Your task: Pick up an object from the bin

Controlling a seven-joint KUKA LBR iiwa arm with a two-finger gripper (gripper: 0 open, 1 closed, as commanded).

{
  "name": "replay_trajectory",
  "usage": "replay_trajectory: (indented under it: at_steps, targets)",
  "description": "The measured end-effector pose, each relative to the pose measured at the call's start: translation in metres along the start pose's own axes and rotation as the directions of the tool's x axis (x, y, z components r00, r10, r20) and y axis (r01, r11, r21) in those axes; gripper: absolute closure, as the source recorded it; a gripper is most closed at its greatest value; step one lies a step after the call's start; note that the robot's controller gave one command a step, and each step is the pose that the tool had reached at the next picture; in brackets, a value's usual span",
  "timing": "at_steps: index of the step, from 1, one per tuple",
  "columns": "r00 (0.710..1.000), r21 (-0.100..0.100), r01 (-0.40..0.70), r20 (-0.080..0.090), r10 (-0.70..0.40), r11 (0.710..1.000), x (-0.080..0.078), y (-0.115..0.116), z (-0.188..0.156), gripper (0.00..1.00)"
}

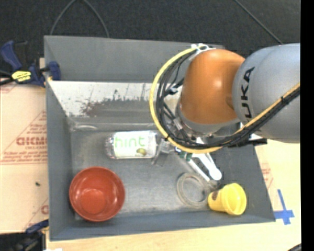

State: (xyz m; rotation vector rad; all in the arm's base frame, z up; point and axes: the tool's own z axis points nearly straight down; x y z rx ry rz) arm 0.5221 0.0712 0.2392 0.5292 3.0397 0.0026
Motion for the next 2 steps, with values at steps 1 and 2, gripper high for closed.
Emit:
replay_trajectory:
  at_steps: [1,2]
  targets:
    - [0.997,0.007,-0.07,-0.01,0.07,0.998,-0.014,0.012,-0.108,1.0]
    - [0.999,0.005,-0.04,-0.008,0.04,0.999,-0.007,0.026,-0.026,1.0]
